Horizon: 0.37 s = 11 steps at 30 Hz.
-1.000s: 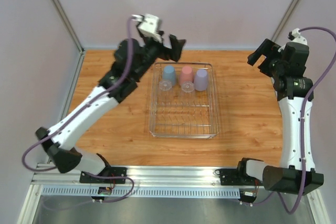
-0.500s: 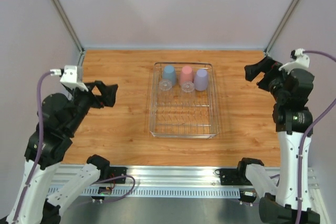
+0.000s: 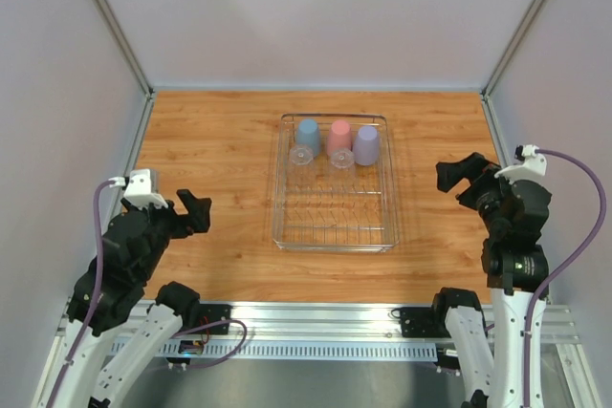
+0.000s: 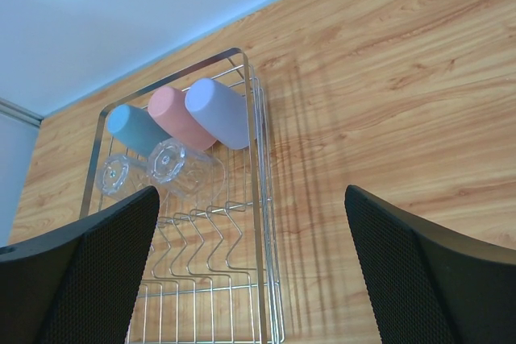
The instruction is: Load the cups into the dish rack
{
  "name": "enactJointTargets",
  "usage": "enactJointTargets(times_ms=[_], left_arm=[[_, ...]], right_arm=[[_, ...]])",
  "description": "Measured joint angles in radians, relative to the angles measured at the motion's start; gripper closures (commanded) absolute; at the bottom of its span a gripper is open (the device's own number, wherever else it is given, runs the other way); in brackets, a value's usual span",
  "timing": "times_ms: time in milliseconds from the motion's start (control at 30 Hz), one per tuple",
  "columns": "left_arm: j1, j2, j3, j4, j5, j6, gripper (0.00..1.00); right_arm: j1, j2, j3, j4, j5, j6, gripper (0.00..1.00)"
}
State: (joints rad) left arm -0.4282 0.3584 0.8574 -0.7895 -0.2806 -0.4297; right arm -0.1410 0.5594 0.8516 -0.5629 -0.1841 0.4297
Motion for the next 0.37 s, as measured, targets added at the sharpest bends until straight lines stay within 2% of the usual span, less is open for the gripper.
enactJointTargets(times_ms=[367], left_arm=[[0.0, 0.044, 0.016, -0.002, -0.037, -0.014, 0.0]], right_arm=[[0.0, 0.036, 0.0, 0.0, 0.01, 0.0, 0.0]])
